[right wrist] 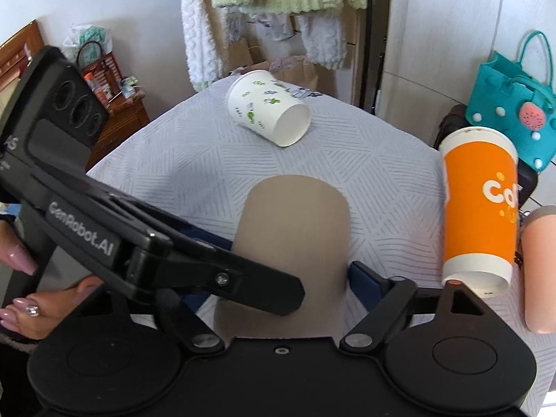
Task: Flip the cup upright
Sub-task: 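Rotate the right gripper to stand the tan tumbler upright on the table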
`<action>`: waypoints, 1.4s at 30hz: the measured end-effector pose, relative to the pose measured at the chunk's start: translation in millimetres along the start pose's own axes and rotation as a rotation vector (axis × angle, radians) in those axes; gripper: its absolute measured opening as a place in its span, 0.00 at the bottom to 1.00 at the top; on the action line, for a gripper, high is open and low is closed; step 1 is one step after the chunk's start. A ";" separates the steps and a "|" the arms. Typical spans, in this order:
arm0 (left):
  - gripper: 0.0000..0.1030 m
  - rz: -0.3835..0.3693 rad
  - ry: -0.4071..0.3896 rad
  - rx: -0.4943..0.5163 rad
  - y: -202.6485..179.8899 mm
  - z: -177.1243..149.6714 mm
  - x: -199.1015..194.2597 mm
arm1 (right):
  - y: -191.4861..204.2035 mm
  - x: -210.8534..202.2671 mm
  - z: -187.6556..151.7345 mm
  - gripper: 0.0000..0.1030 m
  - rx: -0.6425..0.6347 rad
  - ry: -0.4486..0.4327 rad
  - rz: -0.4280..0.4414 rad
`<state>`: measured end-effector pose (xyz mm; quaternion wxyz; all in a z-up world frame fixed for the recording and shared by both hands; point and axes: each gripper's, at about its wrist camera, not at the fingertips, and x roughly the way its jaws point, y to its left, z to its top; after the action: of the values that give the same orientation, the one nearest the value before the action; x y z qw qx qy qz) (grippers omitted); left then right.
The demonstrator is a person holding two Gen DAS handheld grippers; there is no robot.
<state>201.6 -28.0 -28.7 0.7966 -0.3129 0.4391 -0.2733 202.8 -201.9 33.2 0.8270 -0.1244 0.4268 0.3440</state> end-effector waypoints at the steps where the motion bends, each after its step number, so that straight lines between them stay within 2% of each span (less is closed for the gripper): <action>1: 0.84 0.003 -0.003 0.007 -1.6 -0.2 0.8 | -1.2 -0.5 -1.4 0.81 0.008 -0.008 0.003; 7: 0.81 0.024 -0.024 0.081 -12.5 -3.5 -2.2 | -3.5 -5.7 -7.0 0.81 0.002 -0.048 0.006; 12: 0.74 0.053 -0.083 0.173 -25.8 -7.0 -12.9 | -3.8 -11.7 -11.4 0.80 -0.008 -0.099 -0.007; 22: 0.68 0.166 -0.204 0.353 -47.8 -14.2 -29.5 | 4.6 -12.1 -22.3 0.79 -0.061 -0.269 -0.041; 26: 0.66 0.192 -0.242 0.393 -49.4 -13.0 -34.1 | 2.7 -9.9 -22.5 0.78 -0.070 -0.330 -0.032; 32: 0.66 0.224 -0.278 0.455 -51.0 -12.6 -31.3 | 3.8 -4.9 -23.2 0.78 -0.088 -0.384 -0.054; 37: 0.66 0.240 -0.314 0.518 -56.1 -8.6 -28.6 | 3.2 -3.0 -25.6 0.78 -0.102 -0.461 -0.085; 42: 0.66 0.278 -0.330 0.584 -62.1 -7.3 -24.9 | -8.0 0.5 -27.9 0.78 -0.066 -0.529 -0.052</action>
<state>173.7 -52.8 27.3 0.9421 -0.0493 0.2463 -0.2224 191.2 -221.4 15.3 0.9139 -0.0681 0.1810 0.3569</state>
